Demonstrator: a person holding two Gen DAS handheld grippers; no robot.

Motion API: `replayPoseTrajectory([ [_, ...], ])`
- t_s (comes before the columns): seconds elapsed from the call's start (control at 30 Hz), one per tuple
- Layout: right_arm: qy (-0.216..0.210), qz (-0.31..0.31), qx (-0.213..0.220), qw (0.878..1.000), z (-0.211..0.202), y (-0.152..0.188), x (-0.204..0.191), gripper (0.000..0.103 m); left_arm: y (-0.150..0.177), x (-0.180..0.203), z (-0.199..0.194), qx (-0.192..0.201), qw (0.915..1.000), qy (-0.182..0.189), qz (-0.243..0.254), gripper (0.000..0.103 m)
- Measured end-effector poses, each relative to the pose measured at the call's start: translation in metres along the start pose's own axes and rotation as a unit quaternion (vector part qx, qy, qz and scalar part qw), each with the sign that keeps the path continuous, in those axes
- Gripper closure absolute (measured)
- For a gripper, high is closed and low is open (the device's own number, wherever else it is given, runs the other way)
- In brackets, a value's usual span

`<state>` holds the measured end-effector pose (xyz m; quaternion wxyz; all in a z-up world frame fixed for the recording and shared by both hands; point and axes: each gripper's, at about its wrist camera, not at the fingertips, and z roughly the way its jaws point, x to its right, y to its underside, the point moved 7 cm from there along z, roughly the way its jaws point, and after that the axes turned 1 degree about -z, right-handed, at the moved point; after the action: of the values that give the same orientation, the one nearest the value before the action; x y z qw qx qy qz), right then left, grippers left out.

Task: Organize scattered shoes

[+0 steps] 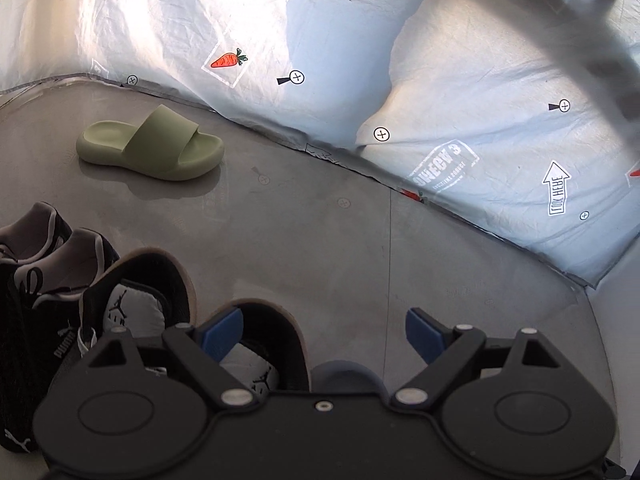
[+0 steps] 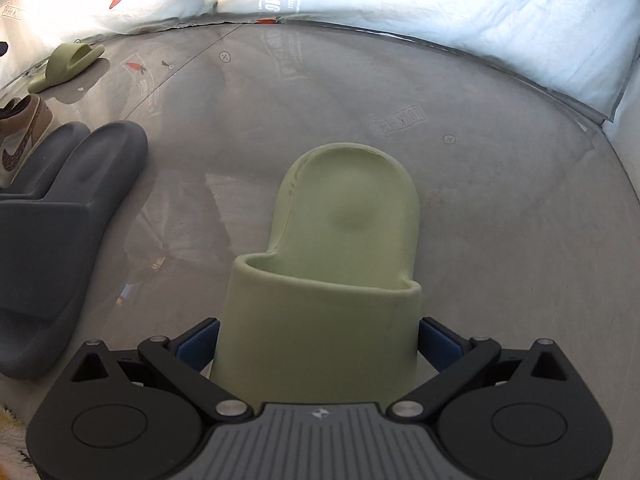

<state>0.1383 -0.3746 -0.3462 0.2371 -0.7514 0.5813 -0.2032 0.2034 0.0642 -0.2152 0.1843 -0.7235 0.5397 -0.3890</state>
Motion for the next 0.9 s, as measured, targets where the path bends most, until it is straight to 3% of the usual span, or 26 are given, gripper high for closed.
replayPoseTrajectory([
  [0.23,-0.004,-0.01,-0.017,1.0,-0.005,0.006,-0.002,0.0,0.017,-0.009,-0.017,0.0,0.9998,-0.02,0.0,0.014],
  [0.37,0.037,-0.012,0.005,0.999,-0.02,-0.007,-0.012,0.0,0.009,-0.031,-0.029,0.014,0.999,-0.042,0.002,0.013],
  [0.47,0.047,0.037,0.049,0.997,-0.037,-0.028,-0.02,0.0,-0.018,-0.055,-0.014,0.016,0.9989,-0.043,0.008,0.013],
  [0.63,0.001,0.136,0.106,0.985,-0.042,-0.075,-0.05,0.0,-0.066,-0.096,0.015,0.016,0.9988,-0.042,0.021,0.013],
  [0.77,-0.033,0.177,0.127,0.975,-0.032,-0.126,-0.087,0.0,-0.104,-0.128,0.039,0.016,0.9986,-0.041,0.031,0.013],
  [0.9,-0.067,0.217,0.144,0.963,-0.018,-0.143,-0.131,0.0,-0.142,-0.161,0.062,0.016,0.9982,-0.04,0.041,0.012],
])
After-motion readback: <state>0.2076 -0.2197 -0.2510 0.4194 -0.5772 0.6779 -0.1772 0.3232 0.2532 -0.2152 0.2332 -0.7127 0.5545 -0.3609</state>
